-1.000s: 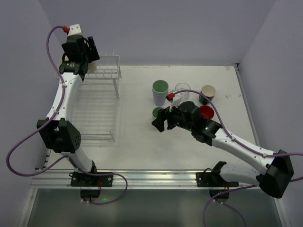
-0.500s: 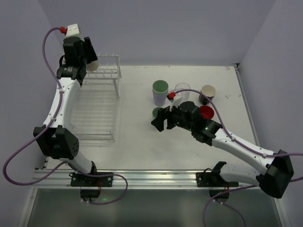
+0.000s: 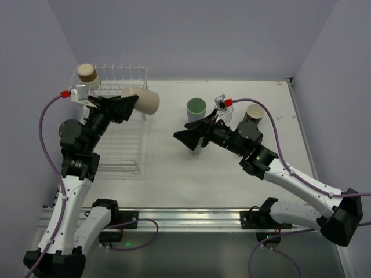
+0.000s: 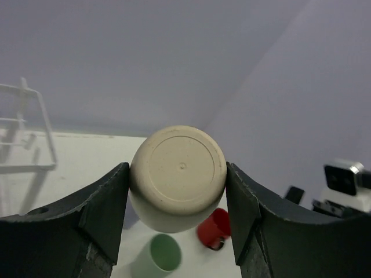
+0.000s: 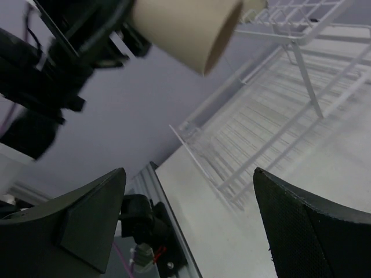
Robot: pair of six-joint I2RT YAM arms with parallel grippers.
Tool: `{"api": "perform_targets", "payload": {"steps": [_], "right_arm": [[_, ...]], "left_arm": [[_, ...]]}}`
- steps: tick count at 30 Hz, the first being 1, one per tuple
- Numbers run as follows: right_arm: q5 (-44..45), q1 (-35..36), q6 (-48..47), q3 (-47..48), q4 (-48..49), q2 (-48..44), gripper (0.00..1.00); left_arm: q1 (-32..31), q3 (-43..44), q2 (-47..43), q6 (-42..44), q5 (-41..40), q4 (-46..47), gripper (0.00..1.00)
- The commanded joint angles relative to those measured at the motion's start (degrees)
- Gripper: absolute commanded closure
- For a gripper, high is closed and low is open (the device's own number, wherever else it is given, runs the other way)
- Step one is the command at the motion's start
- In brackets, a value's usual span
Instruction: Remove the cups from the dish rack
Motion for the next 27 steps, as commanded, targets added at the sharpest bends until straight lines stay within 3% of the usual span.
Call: {"api": "perform_targets", "payload": {"steps": [1, 10, 17, 23, 27], "right_arm": [[-2.98, 0.17, 5.57, 1.49, 13.52, 2.74, 0.07], [-6.23, 0.17, 10.85, 2.81, 19.6, 10.66, 0.15], [-5.45, 0.26, 13.58, -0.69, 22.41, 10.32, 0.18], [3.5, 0.26, 10.86, -6.58, 21.81, 3.13, 0.09], [6.34, 0.35, 11.2, -11.34, 22.41, -1.01, 0.07]], "left_arm": [[-1.14, -12.15, -4.74, -17.12, 13.57, 18.29, 0.94], [-7.38, -27.89, -10.74, -25.22, 14.19, 32.17, 0.94], [-7.82, -31.25, -10.3, -26.11, 12.52, 37.81, 0.95], [-7.91, -28.44, -12.76, -19.34, 7.78, 28.96, 0.99], [-7.82, -28.79, -14.26, -19.25, 5.76, 28.5, 1.0]]}}
